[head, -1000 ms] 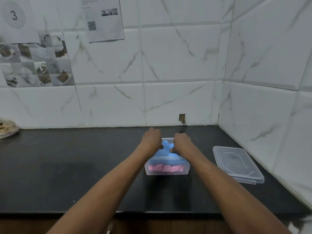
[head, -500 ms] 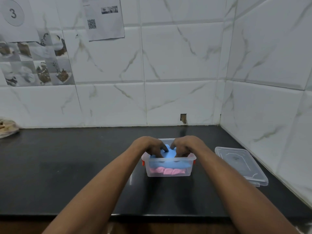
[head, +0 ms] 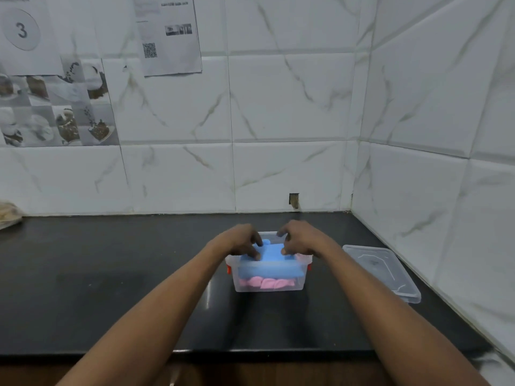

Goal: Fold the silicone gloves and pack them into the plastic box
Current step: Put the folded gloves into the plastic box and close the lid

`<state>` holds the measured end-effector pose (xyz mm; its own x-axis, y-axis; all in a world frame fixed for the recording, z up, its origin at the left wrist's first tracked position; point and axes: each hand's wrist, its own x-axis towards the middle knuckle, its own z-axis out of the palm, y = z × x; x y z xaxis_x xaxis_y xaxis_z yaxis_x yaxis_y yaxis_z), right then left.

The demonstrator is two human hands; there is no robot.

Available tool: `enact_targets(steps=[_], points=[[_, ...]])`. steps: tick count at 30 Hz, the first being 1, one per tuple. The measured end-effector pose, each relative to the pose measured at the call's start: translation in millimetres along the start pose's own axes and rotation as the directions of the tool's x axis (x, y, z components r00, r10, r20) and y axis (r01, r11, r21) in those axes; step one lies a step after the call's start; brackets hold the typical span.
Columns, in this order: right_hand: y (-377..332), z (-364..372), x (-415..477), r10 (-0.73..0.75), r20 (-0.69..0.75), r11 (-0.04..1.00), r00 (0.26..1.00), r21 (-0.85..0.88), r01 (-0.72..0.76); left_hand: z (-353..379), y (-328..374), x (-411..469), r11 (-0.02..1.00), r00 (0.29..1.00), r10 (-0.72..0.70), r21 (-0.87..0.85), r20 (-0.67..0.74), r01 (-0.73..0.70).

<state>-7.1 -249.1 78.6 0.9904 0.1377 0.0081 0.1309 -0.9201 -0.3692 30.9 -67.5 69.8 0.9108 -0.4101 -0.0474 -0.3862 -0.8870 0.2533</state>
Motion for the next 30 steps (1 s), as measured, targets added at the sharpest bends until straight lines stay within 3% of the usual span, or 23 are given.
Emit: enact_targets(steps=[3, 5, 8, 11, 14, 16, 19, 22, 24, 26, 30], points=[[27.7, -15.2, -27.7, 0.001, -0.248, 0.984, 0.969, 0.170, 0.043, 1.3, -12.3, -12.4, 0.992, 0.975, 0.006, -0.125, -0.221, -0.034], [55.6, -21.9, -47.5, 0.068, -0.308, 0.986, 0.949, 0.169, -0.016, 8.5, -18.0, -22.2, 0.990, 0.949, 0.010, -0.132, -0.315, -0.054], [102.9, -24.5, -77.8, 0.171, -0.245, 0.985, 0.954, 0.005, -0.175, 19.1, -19.2, -34.6, 0.985, 0.913, 0.040, -0.136, -0.405, -0.104], [141.2, -17.8, -104.6, 0.249, -0.166, 0.958, 0.954, -0.105, -0.268, 20.6, -2.0, -44.9, 0.970, 0.830, 0.097, -0.134, -0.549, -0.202], [168.7, -3.0, -118.0, 0.350, -0.167, 0.922, 0.922, -0.111, -0.370, 26.7, 33.7, -56.3, 0.937, 0.689, 0.162, -0.108, -0.706, -0.331], [182.1, 3.4, -118.3, 0.449, -0.244, 0.876, 0.860, -0.068, -0.477, 39.8, 68.6, -61.4, 0.868, 0.659, 0.187, -0.192, -0.729, -0.458], [189.6, 7.6, -112.6, 0.591, -0.316, 0.801, 0.742, 0.126, -0.585, 68.0, 126.4, -49.8, 0.802, 0.820, 0.190, -0.396, -0.541, -0.447], [187.1, 11.9, -106.3, 0.648, -0.306, 0.761, 0.697, 0.217, -0.612, 96.8, 171.9, -22.9, 0.806, 0.974, 0.088, -0.560, -0.207, -0.192], [185.2, 15.5, -103.3, 0.665, -0.303, 0.745, 0.682, 0.214, -0.632, 111.5, 190.0, -5.4, 0.725, 0.998, -0.063, -0.687, -0.006, 0.041], [184.5, 18.2, -100.7, 0.676, -0.309, 0.734, 0.669, 0.198, -0.650, 120.8, 200.9, 9.7, 0.566, 0.980, -0.160, -0.802, 0.117, 0.188], [189.0, 15.8, -100.3, 0.707, -0.338, 0.707, 0.621, 0.306, -0.638, 118.0, 212.1, 25.1, 0.338, 0.956, -0.216, -0.903, 0.199, 0.265]])
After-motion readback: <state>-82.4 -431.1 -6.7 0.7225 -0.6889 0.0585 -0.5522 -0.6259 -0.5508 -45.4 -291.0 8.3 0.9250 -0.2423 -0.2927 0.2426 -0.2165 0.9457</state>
